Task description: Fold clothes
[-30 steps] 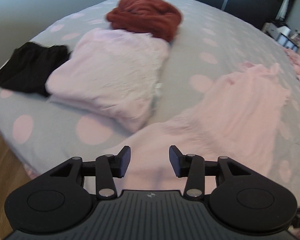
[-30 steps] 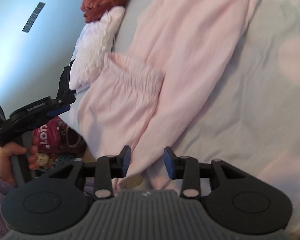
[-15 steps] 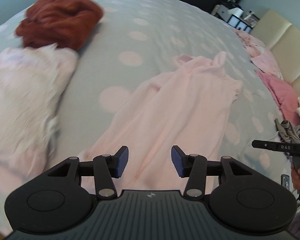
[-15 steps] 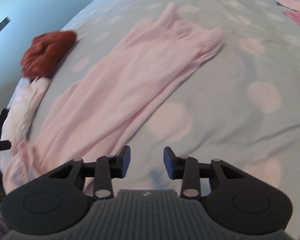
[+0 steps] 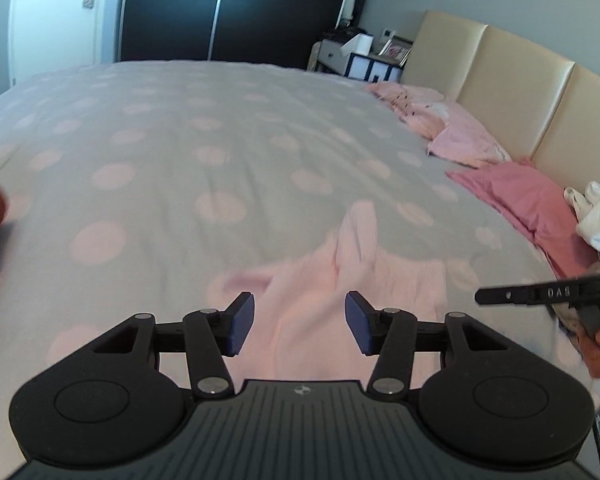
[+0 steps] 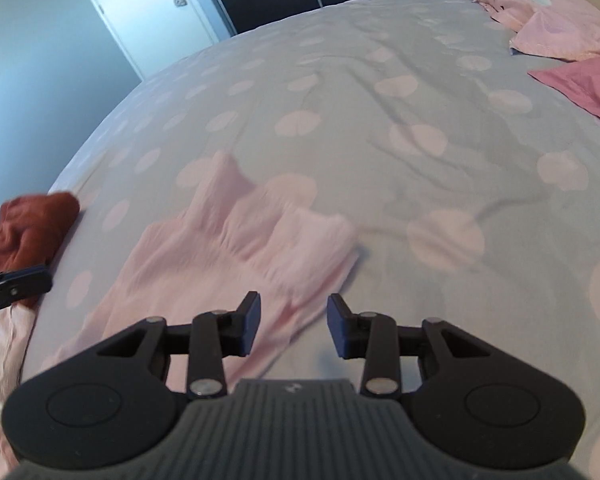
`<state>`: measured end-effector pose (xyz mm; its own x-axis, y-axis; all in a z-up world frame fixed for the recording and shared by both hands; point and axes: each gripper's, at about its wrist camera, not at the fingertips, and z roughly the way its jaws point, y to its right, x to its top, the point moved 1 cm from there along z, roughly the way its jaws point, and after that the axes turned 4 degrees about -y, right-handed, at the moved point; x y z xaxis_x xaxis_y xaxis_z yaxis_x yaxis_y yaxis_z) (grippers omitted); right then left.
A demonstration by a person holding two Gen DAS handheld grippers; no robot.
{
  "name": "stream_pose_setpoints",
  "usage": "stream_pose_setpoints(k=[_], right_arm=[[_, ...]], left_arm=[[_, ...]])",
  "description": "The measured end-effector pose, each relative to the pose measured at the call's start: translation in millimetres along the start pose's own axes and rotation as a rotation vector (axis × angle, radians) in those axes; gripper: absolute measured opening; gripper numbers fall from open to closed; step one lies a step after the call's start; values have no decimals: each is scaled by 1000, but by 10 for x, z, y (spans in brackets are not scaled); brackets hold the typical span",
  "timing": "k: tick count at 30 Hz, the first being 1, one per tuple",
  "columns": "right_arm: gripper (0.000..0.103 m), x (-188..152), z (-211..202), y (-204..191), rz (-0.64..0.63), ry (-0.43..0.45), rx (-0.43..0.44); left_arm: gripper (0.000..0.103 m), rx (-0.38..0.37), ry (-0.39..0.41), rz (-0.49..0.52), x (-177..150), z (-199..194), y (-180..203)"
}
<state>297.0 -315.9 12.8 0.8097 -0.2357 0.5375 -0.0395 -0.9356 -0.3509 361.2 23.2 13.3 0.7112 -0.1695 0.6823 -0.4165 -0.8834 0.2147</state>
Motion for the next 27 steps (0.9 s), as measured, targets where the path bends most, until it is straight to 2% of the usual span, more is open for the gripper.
stream_pose_setpoints(k=[3,5,8,10,12,13,14,15,19,22,24,26,27], right_arm=[[40,145,163,125,35,14,0],[40,202,259,221,80,11,12],[40,241,398,340,135,-6,35],[40,251,495,394,160,-17,52],[38,248,588,422,185,-20,83],[37,248,625,431,197,-21,97],[26,248,654,434,204,-21,109],[1,251,665,430,205,-16,108],[1,278,556,434,201,18,60],[1,283,447,453,188,24,22],[1,266,427,469,189,8,19],[1,241,458,476,185,-15,-3],[1,229,483,464,173,-39,-42]], left_arm=[[48,-12,-15,16,182,447,37],[48,-59,-50,22,255,692,52],[48,-77,-99,59,310,1003,116],[41,-70,-127,85,313,1141,147],[21,-73,-148,88,310,1234,147],[17,-79,-148,83,303,1247,138],[5,-86,-133,81,298,1232,133],[1,-99,-112,79,300,1197,129],[0,-81,-24,87,384,964,73],[0,-54,34,31,468,775,-120],[0,-62,12,-8,509,771,-232],[2,-78,-49,-42,514,869,-268],[14,-76,-64,-45,499,915,-249]])
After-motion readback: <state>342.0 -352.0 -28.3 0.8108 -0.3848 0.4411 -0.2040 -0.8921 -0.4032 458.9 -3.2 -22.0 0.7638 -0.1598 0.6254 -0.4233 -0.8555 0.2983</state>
